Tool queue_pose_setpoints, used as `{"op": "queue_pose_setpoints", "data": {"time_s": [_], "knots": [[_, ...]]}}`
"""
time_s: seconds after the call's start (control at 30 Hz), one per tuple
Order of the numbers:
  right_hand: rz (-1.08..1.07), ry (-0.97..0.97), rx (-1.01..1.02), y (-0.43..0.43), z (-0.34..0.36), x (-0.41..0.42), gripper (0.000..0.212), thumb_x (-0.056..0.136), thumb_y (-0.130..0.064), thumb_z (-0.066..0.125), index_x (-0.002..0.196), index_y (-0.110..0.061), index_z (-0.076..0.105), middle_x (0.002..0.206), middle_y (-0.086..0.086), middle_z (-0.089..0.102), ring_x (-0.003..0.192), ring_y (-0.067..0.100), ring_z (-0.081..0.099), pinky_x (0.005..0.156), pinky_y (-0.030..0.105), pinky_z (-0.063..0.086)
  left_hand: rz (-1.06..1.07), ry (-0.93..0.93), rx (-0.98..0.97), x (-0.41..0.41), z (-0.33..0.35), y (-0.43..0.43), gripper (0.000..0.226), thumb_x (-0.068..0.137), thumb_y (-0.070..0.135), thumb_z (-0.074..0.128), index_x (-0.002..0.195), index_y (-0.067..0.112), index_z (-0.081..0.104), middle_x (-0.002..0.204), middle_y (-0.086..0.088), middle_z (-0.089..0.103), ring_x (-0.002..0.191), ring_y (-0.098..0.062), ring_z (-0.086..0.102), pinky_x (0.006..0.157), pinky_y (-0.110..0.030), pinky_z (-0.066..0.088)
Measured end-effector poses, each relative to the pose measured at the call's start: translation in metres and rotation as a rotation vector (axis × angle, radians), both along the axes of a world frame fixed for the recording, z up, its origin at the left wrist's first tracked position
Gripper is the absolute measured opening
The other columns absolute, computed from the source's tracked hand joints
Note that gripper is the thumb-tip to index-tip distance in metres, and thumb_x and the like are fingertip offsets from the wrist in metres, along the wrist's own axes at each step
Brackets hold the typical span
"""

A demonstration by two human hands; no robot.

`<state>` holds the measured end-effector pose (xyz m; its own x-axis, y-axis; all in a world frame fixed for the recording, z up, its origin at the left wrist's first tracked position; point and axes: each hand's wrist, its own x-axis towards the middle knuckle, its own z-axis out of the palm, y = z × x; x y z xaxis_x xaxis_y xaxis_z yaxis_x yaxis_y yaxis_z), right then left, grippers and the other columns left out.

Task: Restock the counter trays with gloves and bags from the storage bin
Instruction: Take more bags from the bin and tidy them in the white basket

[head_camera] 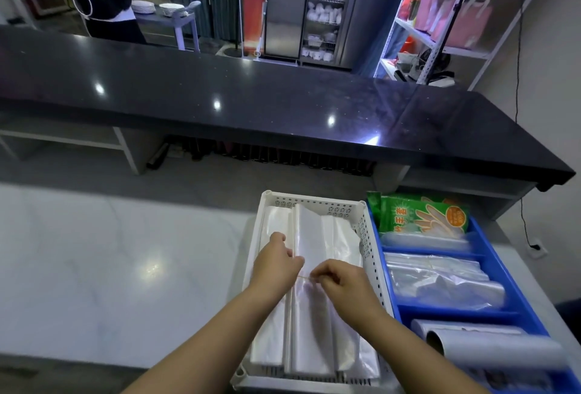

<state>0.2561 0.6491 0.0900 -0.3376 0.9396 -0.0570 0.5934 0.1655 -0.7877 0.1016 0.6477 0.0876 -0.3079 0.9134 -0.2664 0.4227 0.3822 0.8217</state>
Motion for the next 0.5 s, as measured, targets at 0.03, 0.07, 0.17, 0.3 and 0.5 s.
{"op": "queue_pose_setpoints", "data": {"time_s": [0.03,0.07,0.17,0.3,0.5], "knots": [[-0.032,-0.019,0.005,0.0,-0.002,0.004,0.033,0.083,-0.004,0.059,0.074,-0.035,0.067,0.079,-0.012,0.07,0.079,0.001,0.063,0.075,0.025,0.053,-0.013,0.02,-0.022,0.002,-0.001,0.001,0.044,0.077,0.022,0.06,0.116,0.016,0.04,0.081,0.005,0.056,0.072,-0.013,0.056,0.058,-0.027,0.045],[-0.053,-0.042,0.003,0.001,-0.005,0.008,0.032,0.084,-0.005,0.059,0.075,-0.035,0.066,0.079,-0.012,0.069,0.079,0.001,0.063,0.075,0.025,0.053,-0.027,0.052,-0.042,0.004,-0.002,0.001,0.038,0.075,0.024,0.061,0.105,0.018,0.039,0.082,0.0,0.058,0.071,-0.016,0.057,0.06,-0.032,0.047],[-0.073,-0.059,-0.018,0.003,-0.01,0.013,0.029,0.085,-0.005,0.059,0.076,-0.032,0.066,0.078,-0.011,0.069,0.077,0.001,0.064,0.073,0.025,0.054,-0.066,0.15,-0.063,0.009,-0.006,-0.001,0.034,0.071,0.024,0.061,0.093,0.016,0.036,0.076,-0.004,0.055,0.065,-0.019,0.054,0.05,-0.03,0.04],[-0.108,-0.113,0.007,0.003,-0.017,0.016,0.024,0.087,-0.01,0.056,0.088,-0.032,0.064,0.088,-0.015,0.066,0.083,0.0,0.06,0.073,0.018,0.048,-0.054,0.072,-0.014,0.005,-0.003,0.001,0.028,0.071,0.019,0.059,0.092,0.016,0.041,0.077,-0.003,0.056,0.066,-0.019,0.055,0.052,-0.03,0.04],[0.006,-0.391,0.097,0.003,-0.025,-0.002,0.03,0.089,-0.027,0.054,0.118,-0.02,0.049,0.115,-0.003,0.052,0.104,0.015,0.05,0.084,0.029,0.044,0.063,0.079,0.163,-0.052,0.026,0.009,0.011,0.068,0.012,0.058,0.077,0.005,0.057,0.076,-0.015,0.065,0.065,-0.028,0.057,0.058,-0.033,0.041]]}}
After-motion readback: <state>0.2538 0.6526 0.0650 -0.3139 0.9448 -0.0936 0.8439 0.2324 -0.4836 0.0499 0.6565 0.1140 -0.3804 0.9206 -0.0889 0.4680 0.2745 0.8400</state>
